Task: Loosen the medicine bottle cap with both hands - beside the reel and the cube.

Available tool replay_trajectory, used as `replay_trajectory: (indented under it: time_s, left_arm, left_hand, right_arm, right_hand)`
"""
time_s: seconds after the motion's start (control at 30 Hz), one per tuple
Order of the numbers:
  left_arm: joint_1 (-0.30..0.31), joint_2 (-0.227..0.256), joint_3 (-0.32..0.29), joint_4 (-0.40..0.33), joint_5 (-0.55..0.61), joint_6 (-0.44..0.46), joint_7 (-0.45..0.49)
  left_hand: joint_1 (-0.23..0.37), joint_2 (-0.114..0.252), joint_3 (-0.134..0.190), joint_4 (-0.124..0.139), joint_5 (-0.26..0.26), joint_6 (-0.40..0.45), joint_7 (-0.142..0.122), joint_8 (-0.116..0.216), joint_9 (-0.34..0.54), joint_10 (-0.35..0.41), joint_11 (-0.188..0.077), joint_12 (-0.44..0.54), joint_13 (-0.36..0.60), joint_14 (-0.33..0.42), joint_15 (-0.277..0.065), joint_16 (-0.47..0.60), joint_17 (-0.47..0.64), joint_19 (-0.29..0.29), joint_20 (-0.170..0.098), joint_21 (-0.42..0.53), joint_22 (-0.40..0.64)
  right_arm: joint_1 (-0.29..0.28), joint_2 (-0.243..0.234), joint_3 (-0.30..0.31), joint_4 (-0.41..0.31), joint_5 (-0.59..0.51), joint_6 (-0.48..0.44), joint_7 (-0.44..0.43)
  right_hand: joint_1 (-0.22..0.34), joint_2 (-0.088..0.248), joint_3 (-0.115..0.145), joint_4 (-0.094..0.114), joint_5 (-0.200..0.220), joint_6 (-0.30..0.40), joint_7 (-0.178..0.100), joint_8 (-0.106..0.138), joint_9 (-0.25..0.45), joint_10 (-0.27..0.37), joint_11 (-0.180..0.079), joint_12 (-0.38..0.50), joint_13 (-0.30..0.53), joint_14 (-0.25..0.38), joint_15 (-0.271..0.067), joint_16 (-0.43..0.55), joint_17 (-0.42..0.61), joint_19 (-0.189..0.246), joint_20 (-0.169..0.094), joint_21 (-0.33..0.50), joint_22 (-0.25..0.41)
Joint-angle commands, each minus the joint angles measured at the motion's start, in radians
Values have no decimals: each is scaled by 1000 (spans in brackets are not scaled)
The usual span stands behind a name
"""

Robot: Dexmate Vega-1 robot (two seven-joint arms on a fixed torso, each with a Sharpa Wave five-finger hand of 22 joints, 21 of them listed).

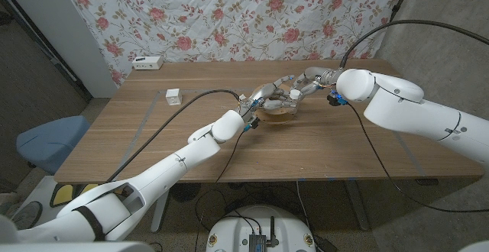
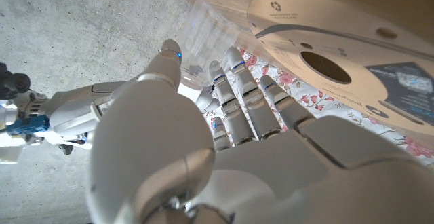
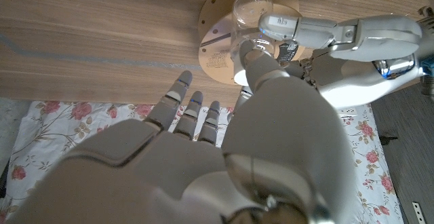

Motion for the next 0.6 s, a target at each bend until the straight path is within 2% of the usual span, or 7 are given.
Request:
replay_trajectory:
  time_s: [0.03,0.1,0.6]
  left_arm:
    - [2,2,-1,-2,2,1,3]
    - [2,2,-1,-2,2,2,2]
    - [-6,-2,0,12,0,-6,-1]
  left_hand:
    - [-3,4,8,-1,8,10,-4,0,1,30,-18,8,5,1,-80,3,2,-4,-78,-1,2]
    - [-3,4,8,-1,8,10,-5,0,1,30,-17,7,5,1,-80,3,2,-4,-78,-1,2]
    - [-3,4,12,-3,8,7,-7,-3,1,32,-16,7,5,2,-82,3,2,-4,-77,-1,2]
  right_arm:
    - [-7,-10,20,-1,38,22,7]
    - [-6,-10,20,0,38,24,8]
    - [19,-16,9,12,47,35,48]
  right_hand:
    - [0,-19,-10,3,4,-15,-8,-17,-4,-4,18,-1,2,-6,15,-5,1,-6,2,-2,3]
    - [0,-24,-14,4,4,-31,-3,-28,-6,-15,31,-3,2,-9,20,-5,1,-11,3,-4,3]
    - [8,-54,-33,4,1,-125,18,-86,-16,-69,60,-8,3,-44,49,-17,-2,-43,19,-9,3]
